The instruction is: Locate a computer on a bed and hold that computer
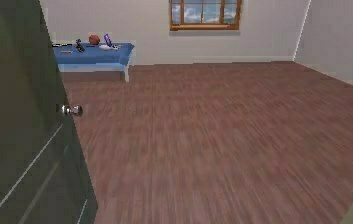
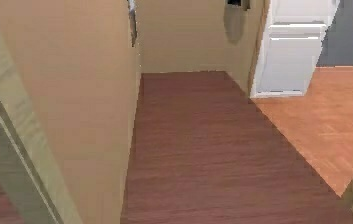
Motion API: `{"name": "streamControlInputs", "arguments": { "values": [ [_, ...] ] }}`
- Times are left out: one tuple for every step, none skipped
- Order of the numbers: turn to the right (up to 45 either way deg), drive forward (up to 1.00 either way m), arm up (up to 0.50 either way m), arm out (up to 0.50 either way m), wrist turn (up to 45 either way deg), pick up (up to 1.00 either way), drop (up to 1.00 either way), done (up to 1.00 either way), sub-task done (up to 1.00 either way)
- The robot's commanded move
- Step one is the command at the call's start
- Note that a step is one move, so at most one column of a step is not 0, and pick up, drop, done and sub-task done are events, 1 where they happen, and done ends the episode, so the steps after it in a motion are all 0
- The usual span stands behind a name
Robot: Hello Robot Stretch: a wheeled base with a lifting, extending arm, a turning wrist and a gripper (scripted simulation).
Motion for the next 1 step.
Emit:
{"name": "streamControlInputs", "arguments": {
  "values": [
    [0.0,0.75,0.00,0.00,0.0,0.00,0.00,0.00,0.00]
  ]
}}
